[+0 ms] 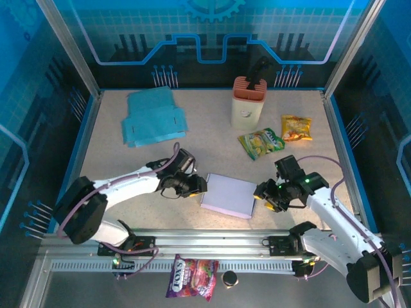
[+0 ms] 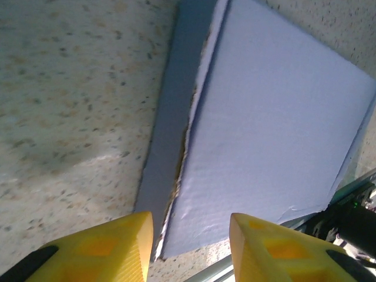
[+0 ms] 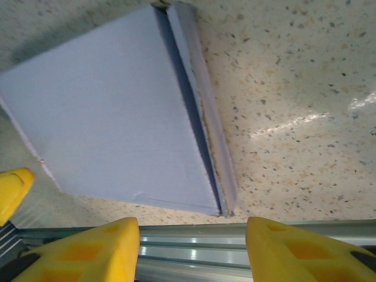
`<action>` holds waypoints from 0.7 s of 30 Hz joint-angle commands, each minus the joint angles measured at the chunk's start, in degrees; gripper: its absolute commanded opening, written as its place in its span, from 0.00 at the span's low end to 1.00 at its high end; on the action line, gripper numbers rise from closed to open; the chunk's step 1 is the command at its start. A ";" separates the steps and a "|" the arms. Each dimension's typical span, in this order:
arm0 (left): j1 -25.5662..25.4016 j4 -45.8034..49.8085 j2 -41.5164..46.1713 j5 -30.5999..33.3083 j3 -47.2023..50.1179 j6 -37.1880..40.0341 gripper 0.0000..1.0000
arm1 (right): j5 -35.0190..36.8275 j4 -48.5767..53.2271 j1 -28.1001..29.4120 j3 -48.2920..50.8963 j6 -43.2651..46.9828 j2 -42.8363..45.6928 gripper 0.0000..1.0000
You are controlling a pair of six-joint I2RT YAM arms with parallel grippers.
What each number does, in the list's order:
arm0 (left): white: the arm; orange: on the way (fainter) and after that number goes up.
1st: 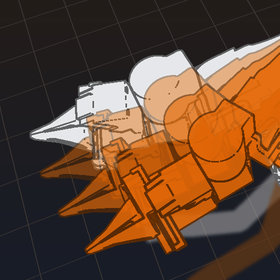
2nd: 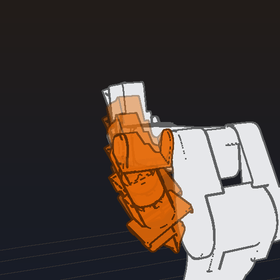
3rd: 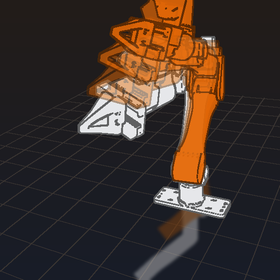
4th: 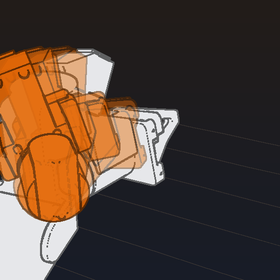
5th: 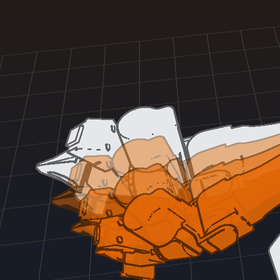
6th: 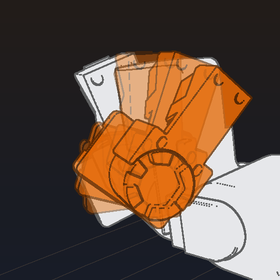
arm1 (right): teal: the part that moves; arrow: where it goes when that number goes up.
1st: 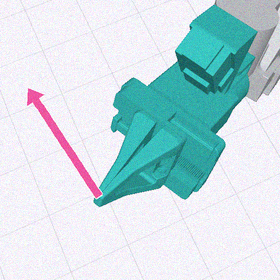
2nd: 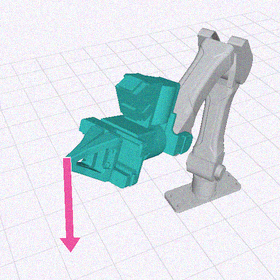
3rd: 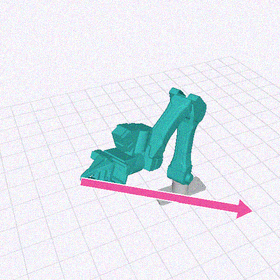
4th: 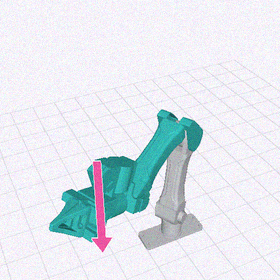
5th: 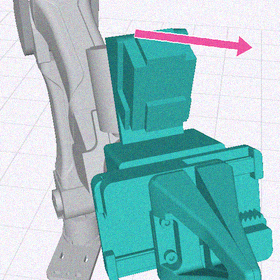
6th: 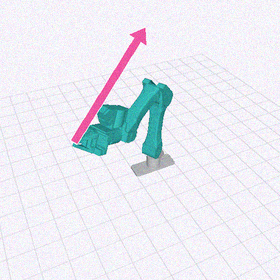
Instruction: Fold the paper box
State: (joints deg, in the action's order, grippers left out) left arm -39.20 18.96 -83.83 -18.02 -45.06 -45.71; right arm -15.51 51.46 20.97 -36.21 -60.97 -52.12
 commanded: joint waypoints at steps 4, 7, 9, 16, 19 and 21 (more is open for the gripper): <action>0.30 0.63 -5.49 -4.91 -2.59 3.49 0.37 | -1.47 -3.67 0.15 0.57 5.20 -6.10 0.54; 0.23 -0.09 -6.56 -5.07 -2.61 2.64 0.35 | -2.50 -6.98 0.12 0.90 6.07 -9.49 0.54; 0.05 -1.31 -6.66 -5.16 -2.19 1.68 0.33 | -2.24 -8.59 -0.11 0.87 6.67 -11.45 0.54; -1.70 -7.28 -7.94 -4.67 -1.23 -4.30 0.28 | -3.78 -12.96 -3.90 -2.28 11.10 -21.88 0.51; -3.01 -10.34 -9.20 -4.35 -1.58 -7.38 0.27 | -3.20 -11.35 -6.15 -5.58 13.85 -25.25 0.50; -4.05 -12.08 -10.88 -4.21 -2.55 -8.78 0.26 | -2.35 -9.63 -8.25 -7.58 15.68 -26.71 0.49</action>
State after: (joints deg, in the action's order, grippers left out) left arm -41.60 11.66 -92.42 -21.45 -46.46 -50.81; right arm -17.10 41.08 14.90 -40.23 -49.36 -77.52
